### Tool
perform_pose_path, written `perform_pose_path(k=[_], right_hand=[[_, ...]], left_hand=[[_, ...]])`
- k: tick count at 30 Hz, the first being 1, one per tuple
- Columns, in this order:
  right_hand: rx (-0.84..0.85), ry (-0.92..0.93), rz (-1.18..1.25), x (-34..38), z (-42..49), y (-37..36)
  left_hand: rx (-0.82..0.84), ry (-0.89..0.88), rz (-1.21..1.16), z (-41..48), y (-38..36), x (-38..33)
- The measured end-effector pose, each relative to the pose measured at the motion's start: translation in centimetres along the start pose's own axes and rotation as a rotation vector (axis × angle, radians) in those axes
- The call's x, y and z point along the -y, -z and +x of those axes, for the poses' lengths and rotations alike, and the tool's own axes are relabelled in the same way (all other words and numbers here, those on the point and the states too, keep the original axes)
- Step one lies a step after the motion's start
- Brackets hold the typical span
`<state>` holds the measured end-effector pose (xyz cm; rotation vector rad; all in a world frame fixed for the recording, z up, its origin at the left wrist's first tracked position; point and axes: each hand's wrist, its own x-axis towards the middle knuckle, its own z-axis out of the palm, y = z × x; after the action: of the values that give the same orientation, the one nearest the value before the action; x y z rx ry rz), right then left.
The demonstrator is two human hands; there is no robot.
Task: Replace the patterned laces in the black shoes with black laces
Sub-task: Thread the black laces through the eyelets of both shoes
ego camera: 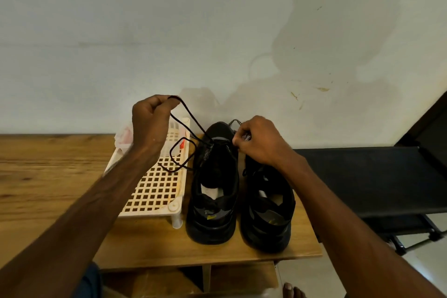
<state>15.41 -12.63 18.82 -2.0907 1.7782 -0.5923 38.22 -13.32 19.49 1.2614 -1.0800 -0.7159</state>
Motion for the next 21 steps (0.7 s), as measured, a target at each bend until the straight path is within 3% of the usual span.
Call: perform_pose_path(k=[3, 8, 10, 12, 14, 16, 18, 21], right_hand=[[-0.140, -0.019, 0.283, 0.3, -0.5, 1.4], [-0.231, -0.071, 1.380, 1.5, -1.5, 4.8], [-0.236, -0.127, 1.505, 1.1, -1.5, 5.1], [-0.243, -0.131, 1.183, 0.3, -1.2, 4.6], [-0.204, -0.011, 0.514, -0.1, -1.0, 3.3], [-0.027, 0.055, -0.045, -0.3, -1.0, 1.5], [0.108, 0.027, -0.261, 0.0, -1.0, 0.1], [0.106, 0.020, -0.275, 0.0, -0.6, -0.5]], left_hand=[[0.063, -0.030, 0.114, -0.3, -0.2, 0.6], [0.194, -0.109, 0.667, -0.4, -0.1, 2.5], [0.239, -0.072, 0.709, -0.2, -0.1, 2.8], [0.251, -0.117, 0.649, 0.1, 0.0, 2.7], [0.273, -0.158, 0.525, 0.0, -0.1, 2.1], [0.303, -0.173, 0.411, -0.3, -0.6, 1.7], [0.338, -0.187, 0.357, -0.7, -1.2, 1.6], [0.362, -0.202, 0.315, -1.2, -2.1, 1.7]])
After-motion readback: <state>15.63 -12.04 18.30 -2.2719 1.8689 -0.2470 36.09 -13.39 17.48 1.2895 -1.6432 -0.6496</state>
